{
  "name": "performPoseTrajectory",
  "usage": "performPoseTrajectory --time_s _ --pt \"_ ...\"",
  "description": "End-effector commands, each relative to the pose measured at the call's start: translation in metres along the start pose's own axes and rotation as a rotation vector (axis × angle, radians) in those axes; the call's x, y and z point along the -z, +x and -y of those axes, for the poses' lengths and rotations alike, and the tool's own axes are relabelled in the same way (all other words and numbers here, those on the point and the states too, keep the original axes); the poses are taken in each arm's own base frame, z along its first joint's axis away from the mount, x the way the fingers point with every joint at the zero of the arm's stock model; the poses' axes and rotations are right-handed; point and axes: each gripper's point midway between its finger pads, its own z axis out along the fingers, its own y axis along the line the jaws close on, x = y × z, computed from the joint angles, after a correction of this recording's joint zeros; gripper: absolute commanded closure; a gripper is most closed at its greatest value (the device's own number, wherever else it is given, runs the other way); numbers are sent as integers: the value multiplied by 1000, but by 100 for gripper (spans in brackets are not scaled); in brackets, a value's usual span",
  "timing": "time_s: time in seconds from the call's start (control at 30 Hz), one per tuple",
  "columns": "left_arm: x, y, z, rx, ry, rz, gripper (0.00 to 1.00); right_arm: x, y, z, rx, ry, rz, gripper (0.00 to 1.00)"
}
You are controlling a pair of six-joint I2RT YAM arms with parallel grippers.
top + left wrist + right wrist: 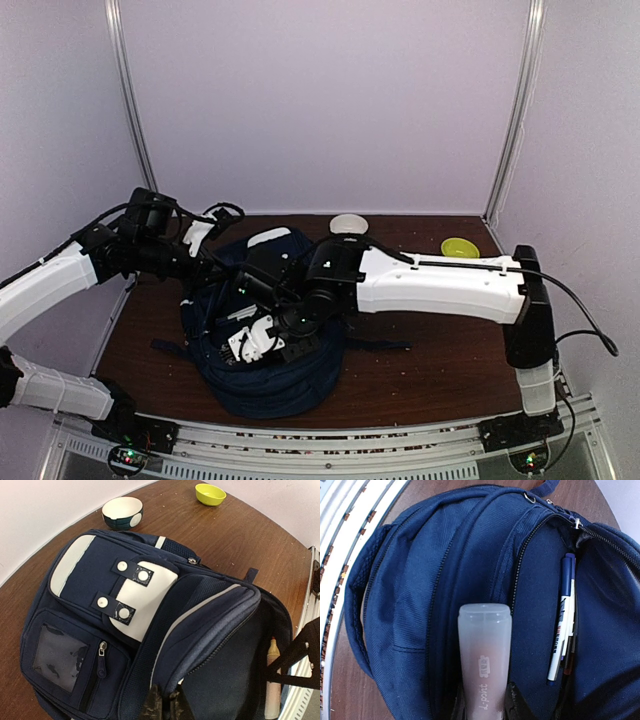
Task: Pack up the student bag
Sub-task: Place the pencil case in the upper front pocket of the bag.
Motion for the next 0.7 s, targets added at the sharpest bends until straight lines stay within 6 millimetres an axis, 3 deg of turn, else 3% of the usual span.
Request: performPoseTrajectory --time_s 0.0,0.07,0.3,0.5,0.67 --pt "11 -32 -13 -29 -58 124 100 15 2 34 23 130 -14 80" --pt "10 -32 -12 -29 -55 122 100 20 -5 44 27 160 3 80" --pt "8 -30 -11 -29 -43 117 100 -3 -7 60 54 210 -30 80" --pt "7 -30 -10 -30 -36 112 100 -35 4 62 44 200 -67 77" --pt "7 -30 -11 -30 -42 112 100 -47 19 70 -20 197 -82 70"
